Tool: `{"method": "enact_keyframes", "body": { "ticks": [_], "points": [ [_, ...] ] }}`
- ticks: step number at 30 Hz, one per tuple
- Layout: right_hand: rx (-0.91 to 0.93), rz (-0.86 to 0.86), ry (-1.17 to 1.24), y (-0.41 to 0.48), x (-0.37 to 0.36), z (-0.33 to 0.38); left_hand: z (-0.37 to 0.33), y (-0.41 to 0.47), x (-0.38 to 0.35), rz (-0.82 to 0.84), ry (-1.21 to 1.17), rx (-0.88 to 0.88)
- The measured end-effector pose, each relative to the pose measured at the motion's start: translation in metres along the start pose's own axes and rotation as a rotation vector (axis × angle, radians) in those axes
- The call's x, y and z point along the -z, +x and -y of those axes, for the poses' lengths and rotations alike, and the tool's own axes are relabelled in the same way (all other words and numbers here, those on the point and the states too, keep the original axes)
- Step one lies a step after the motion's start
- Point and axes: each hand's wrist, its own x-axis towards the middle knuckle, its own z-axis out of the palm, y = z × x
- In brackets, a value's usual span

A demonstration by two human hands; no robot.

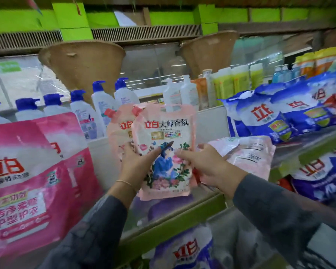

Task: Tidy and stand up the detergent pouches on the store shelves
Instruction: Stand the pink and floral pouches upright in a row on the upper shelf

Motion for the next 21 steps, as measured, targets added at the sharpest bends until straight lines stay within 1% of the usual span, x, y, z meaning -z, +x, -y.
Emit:
{"method": "enact_keyframes", "body": {
  "ticks": [3, 6, 9, 11, 13, 16, 19, 21],
  "points": [
    [0.155, 0.047, -0.147, 0.006, -0.019, -0.014, -0.001, -0.003, 0.001, -0.039, -0.049, 0.027],
    [0.261, 0.096, -0.151, 0.014, -0.041, -0.021, -0.001, -0.010, 0.008, -0.098, -0.067, -0.046],
    [0.336, 0.155, -0.170, 0.022, -0.060, -0.022, -0.001, -0.011, 0.022, -0.224, -0.068, -0.102],
    [0.403, 0.171, -0.213, 0.028, -0.072, -0.022, 0.000, -0.009, 0.030, -0.317, -0.018, -0.088],
    [0.422, 0.160, -0.229, 0.036, -0.080, -0.022, 0.002, -0.007, 0.037, -0.378, 0.025, -0.061],
    [0.409, 0.153, -0.214, 0.045, -0.085, -0.020, 0.015, 0.004, 0.046, -0.360, 0.058, -0.008],
    [0.394, 0.134, -0.179, 0.044, -0.080, -0.019, 0.015, 0.000, 0.049, -0.312, 0.076, -0.023],
    [0.378, 0.127, -0.150, 0.044, -0.072, -0.017, 0.011, -0.008, 0.045, -0.309, 0.145, -0.072]
  ]
}}
